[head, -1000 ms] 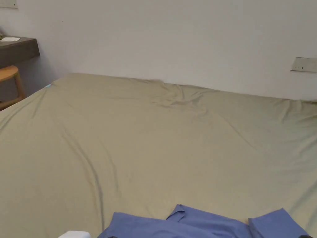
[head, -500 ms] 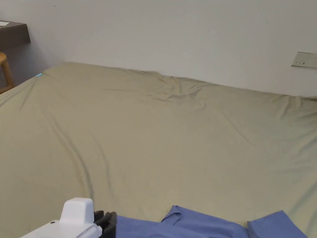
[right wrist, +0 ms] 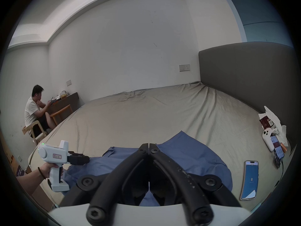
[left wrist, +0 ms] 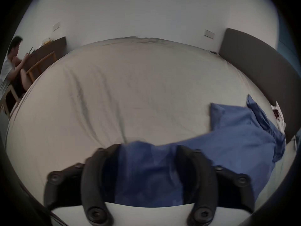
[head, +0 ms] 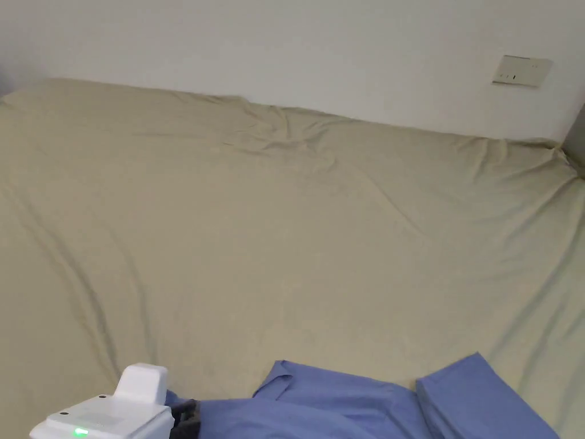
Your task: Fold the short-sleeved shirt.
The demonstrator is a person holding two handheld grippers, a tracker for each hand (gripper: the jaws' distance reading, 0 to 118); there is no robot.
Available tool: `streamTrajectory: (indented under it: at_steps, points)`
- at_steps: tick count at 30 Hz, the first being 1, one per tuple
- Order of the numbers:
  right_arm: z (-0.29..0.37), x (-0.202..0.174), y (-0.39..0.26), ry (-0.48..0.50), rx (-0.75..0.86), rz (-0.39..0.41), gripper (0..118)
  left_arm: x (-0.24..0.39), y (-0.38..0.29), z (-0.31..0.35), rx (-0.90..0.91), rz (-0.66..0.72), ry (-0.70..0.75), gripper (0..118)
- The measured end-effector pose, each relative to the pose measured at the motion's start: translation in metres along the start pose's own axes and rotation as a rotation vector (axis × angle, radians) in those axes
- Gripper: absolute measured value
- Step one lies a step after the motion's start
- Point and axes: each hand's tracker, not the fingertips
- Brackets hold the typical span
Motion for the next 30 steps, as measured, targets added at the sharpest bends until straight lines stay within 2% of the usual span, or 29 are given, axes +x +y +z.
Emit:
streamTrajectory:
  at_steps: [2,3,4,10,11,12,13,14,15,16,17,18,19,24,26,28,30]
  points:
    - [-0.002,0.005,-0.001,-0.019,-0.013,-0.002,2,0.010,-0.007,0.010,0.030,-0.036,0.023,34]
    - [-0.002,0.008,-0.002,-0.038,-0.022,0.004,2,0.010,-0.008,0.011,0.026,-0.043,0.024,14]
    - [-0.002,0.013,-0.004,-0.057,-0.030,0.009,2,0.010,-0.009,0.012,0.013,-0.031,-0.032,10]
    - [0.007,0.065,-0.010,-0.237,-0.070,0.021,2,0.018,0.000,0.017,0.004,-0.051,0.016,10]
    - [0.007,0.077,-0.010,-0.267,-0.079,0.024,8,0.016,0.001,0.020,0.007,-0.046,0.015,10]
    - [0.004,0.089,-0.009,-0.290,-0.099,0.023,26,0.014,0.002,0.023,0.011,-0.040,0.012,10]
    - [0.001,0.103,-0.008,-0.302,-0.117,0.008,59,0.013,0.001,0.024,0.018,-0.027,0.006,10]
    - [-0.006,0.117,-0.007,-0.300,-0.135,-0.016,59,0.011,0.001,0.026,0.020,-0.015,0.003,10]
    - [-0.014,0.130,-0.009,-0.292,-0.155,-0.042,71,0.010,0.000,0.026,0.018,-0.005,-0.003,10]
    - [-0.025,0.144,-0.012,-0.275,-0.184,-0.065,107,0.009,0.000,0.025,0.014,0.005,-0.008,10]
    - [-0.029,0.152,-0.014,-0.254,-0.195,-0.093,118,0.010,-0.001,0.025,0.008,0.016,-0.009,10]
    - [-0.034,0.156,-0.014,-0.277,-0.206,-0.105,115,0.009,-0.002,0.023,0.000,0.027,-0.010,10]
    - [-0.043,0.162,-0.015,-0.277,-0.241,-0.148,111,0.009,-0.003,0.022,-0.013,0.037,-0.012,10]
    - [-0.085,0.185,-0.037,-0.259,-0.347,-0.262,111,0.014,-0.006,0.017,-0.024,0.022,0.000,10]
    - [-0.102,0.191,-0.046,-0.265,-0.412,-0.256,111,0.014,-0.006,0.016,-0.030,0.020,0.000,10]
    - [-0.121,0.194,-0.054,-0.300,-0.467,-0.208,107,0.013,-0.006,0.015,-0.034,0.017,-0.004,10]
    - [-0.136,0.193,-0.059,-0.345,-0.501,-0.164,92,0.013,-0.006,0.015,-0.035,0.015,-0.007,10]
